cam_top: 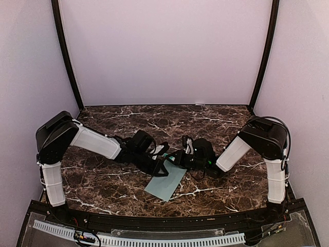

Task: Place the letter into the envelope and seal it
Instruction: Seal the envelope flap on the envelope.

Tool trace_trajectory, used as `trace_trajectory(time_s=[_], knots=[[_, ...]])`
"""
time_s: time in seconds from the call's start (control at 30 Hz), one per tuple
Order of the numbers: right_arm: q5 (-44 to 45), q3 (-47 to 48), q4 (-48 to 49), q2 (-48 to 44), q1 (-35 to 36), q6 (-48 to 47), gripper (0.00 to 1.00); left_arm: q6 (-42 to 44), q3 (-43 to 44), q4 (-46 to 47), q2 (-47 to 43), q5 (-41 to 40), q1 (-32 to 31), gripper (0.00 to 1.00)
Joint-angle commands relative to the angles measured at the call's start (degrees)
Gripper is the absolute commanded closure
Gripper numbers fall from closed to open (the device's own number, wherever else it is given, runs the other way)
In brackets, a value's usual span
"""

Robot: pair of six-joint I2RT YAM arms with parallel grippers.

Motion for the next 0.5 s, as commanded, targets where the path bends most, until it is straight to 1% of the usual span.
trace_trajectory(time_s=[0.0, 0.27, 0.47], knots=[[0.7, -0.1, -0.5, 2.2, -0.6, 0.2, 0.91, -0.7, 1.7, -0.6, 2.2, -3.3, -0.2, 0.99], [1.1, -0.3, -0.9, 2.2, -0.6, 0.5, 0.91, -1.0, 4.4, -0.5, 3.1, -5.6, -0.2, 0.99], [1.3, -0.5, -1.0, 2.0, -0.6, 0.7, 0.91, -1.9, 6.8, 0.1, 3.1, -6.6, -0.1, 0.89]])
